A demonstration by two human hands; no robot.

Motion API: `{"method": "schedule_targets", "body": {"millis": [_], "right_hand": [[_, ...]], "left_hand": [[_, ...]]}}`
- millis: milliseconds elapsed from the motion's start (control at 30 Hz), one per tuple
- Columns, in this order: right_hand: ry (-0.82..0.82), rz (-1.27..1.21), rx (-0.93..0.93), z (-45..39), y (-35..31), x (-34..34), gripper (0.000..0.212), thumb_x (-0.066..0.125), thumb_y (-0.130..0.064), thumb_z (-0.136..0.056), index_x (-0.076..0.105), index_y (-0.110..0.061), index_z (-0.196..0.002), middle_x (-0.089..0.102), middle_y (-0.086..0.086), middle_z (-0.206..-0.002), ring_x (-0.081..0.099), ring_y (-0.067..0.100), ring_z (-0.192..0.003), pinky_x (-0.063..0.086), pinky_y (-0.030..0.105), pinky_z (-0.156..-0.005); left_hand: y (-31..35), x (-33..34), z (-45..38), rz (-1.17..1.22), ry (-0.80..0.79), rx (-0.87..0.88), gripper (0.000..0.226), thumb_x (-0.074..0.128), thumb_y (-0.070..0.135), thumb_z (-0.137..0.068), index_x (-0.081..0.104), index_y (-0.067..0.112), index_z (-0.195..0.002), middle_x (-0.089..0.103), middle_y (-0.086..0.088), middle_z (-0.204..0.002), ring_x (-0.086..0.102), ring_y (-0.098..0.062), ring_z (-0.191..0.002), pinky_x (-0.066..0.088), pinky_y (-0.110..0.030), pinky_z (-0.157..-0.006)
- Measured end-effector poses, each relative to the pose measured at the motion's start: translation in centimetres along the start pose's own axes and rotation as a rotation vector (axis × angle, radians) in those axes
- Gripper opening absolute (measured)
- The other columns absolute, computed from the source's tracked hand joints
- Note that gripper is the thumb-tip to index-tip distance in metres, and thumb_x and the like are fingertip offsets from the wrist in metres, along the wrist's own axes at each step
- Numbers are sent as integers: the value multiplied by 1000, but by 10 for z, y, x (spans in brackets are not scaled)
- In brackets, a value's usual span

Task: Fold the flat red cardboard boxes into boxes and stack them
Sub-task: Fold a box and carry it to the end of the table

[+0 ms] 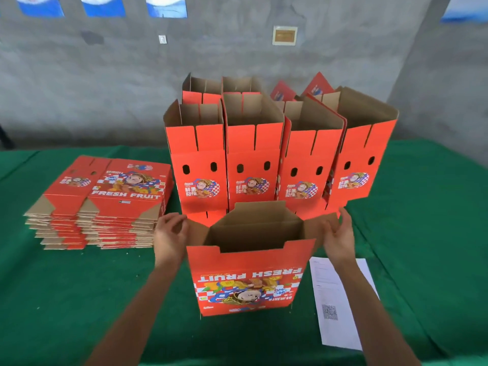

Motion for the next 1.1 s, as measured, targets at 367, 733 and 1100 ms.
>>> {"method": "schedule_targets", "body": {"millis": [367, 733, 1100], "right_hand": [[53, 558, -368, -3, 1, 5, 24, 56, 3, -98, 71, 9, -116, 57, 22, -144, 48, 44, -137, 45, 55, -104], [-6, 170, 98, -10, 32, 9, 118, 88, -45, -77, 11, -14, -162, 33, 14, -161, 38, 31, -145, 39, 43, -110], [-164, -24, -243, 19, -7, 16, 67, 63, -3, -95, 54, -56, -136, 65, -19, -130, 64, 0, -113, 51, 8, -85]], "left_hand": [[27, 6, 47, 88, -546, 448, 48, 29, 33, -105, 77, 30, -112, 76, 12, -104, 72, -10, -101, 57, -31, -87], [12, 10, 49, 122, -506, 291, 54, 34, 85, -90, 74, 53, -108, 72, 23, -122, 47, -12, -143, 37, -50, -119], [28, 50, 35, -779, -500, 424, 64, 21, 79, -90, 38, 59, -148, 1, 4, -173, -15, -32, -157, -18, -67, -117]]}}
Point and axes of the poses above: each hand's wrist, its own z-axis away from the middle knuckle, its own x-axis out of the palm, y = z × x, the point moved 7 cm from there along -z, towards the middle knuckle
